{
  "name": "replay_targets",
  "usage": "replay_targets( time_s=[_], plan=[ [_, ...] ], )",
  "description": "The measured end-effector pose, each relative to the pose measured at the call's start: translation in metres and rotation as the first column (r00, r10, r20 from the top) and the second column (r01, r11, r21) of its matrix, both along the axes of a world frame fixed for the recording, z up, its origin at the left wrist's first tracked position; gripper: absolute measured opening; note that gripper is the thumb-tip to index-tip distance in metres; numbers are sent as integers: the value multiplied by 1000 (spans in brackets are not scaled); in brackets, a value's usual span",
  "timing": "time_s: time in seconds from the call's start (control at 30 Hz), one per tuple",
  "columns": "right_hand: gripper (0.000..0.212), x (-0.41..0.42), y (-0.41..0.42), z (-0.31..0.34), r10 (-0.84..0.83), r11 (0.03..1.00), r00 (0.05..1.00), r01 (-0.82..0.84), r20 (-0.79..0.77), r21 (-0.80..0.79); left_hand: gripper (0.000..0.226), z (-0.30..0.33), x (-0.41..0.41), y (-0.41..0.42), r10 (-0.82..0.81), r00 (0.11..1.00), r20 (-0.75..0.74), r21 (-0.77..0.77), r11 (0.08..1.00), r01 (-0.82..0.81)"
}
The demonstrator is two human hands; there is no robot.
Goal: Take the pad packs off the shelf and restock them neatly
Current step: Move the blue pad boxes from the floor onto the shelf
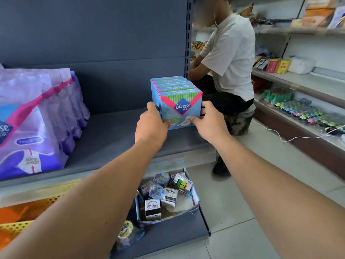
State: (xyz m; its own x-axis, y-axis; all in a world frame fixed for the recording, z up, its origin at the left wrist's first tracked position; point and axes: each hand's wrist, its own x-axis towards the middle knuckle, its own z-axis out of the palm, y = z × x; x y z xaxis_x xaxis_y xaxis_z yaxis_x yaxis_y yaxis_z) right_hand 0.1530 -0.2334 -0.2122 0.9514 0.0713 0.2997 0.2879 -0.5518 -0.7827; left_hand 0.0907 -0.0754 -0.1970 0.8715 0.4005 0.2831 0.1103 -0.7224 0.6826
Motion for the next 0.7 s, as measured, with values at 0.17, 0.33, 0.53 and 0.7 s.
replay_targets(
  time_s=[0.17,0.33,0.53,0.7],
  plan=[
    [55,-3,-1,3,24,999,999,-22,-38,41,40,3,-7,-1,15,999,-32,25,1000,-14],
    [55,-31,-13,14,-25,997,999,23,-24,-74,35,9,-33,-6,32,999,35,56,998,-34],
    [39,-116,-59,15,-25,929,989,77,147,-361,28,22,-95,-31,-137,983,120,278,955,100],
    [36,-223,-110,4,-20,863,990,88,140,-497,31,22,-166,-80,-405,914,-30,395,835,383]
  ],
)
